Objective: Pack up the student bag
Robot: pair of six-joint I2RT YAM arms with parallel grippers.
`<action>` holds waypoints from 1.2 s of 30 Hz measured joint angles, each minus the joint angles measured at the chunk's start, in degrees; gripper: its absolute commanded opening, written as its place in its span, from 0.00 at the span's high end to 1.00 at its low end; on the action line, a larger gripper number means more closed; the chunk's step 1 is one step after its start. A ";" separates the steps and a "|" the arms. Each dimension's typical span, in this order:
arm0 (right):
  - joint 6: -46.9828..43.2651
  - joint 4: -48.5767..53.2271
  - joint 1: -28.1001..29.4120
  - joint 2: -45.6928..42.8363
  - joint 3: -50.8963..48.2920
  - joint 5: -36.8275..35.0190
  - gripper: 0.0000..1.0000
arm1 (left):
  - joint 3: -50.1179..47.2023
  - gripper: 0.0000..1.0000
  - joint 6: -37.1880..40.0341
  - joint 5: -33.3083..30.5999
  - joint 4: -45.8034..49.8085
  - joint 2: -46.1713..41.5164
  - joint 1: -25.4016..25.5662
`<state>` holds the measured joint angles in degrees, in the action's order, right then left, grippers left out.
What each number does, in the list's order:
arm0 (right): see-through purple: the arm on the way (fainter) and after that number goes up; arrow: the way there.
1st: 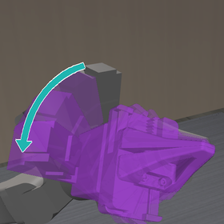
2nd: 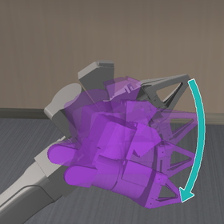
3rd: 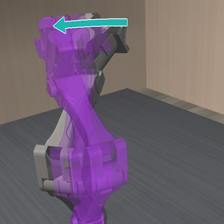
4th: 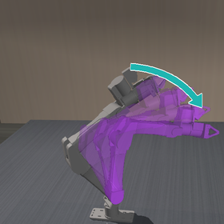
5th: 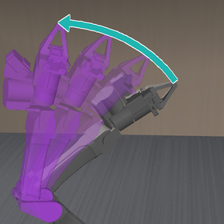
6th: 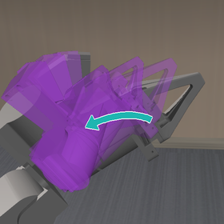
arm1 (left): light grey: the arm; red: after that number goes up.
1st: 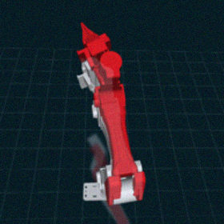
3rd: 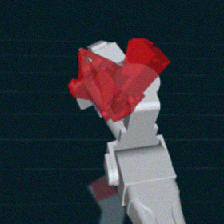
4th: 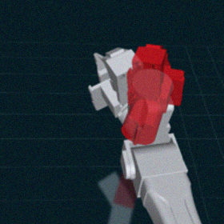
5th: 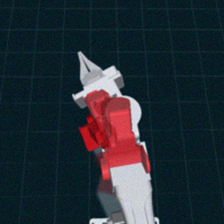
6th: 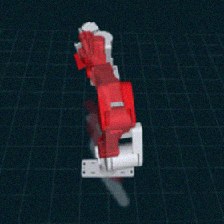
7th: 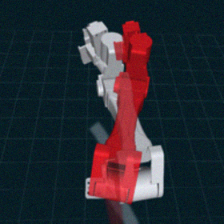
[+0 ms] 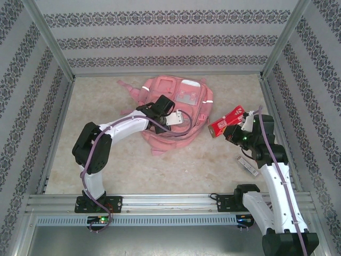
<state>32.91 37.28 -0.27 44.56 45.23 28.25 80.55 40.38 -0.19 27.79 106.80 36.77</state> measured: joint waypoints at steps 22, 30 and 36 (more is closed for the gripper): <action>20.48 -25.14 11.98 13.40 -9.86 21.00 1.00 | 33.48 1.00 -32.79 19.61 24.20 -2.23 0.04; 32.06 -41.88 23.10 24.48 -12.85 4.48 1.00 | 33.57 1.00 -39.98 25.11 24.33 -0.72 0.31; 37.33 -54.18 26.12 35.23 -13.09 -3.23 1.00 | 32.02 1.00 -42.69 28.02 22.84 -0.70 0.37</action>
<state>70.24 -16.91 25.85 79.79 32.14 25.02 112.57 -2.31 27.83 50.63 106.10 37.15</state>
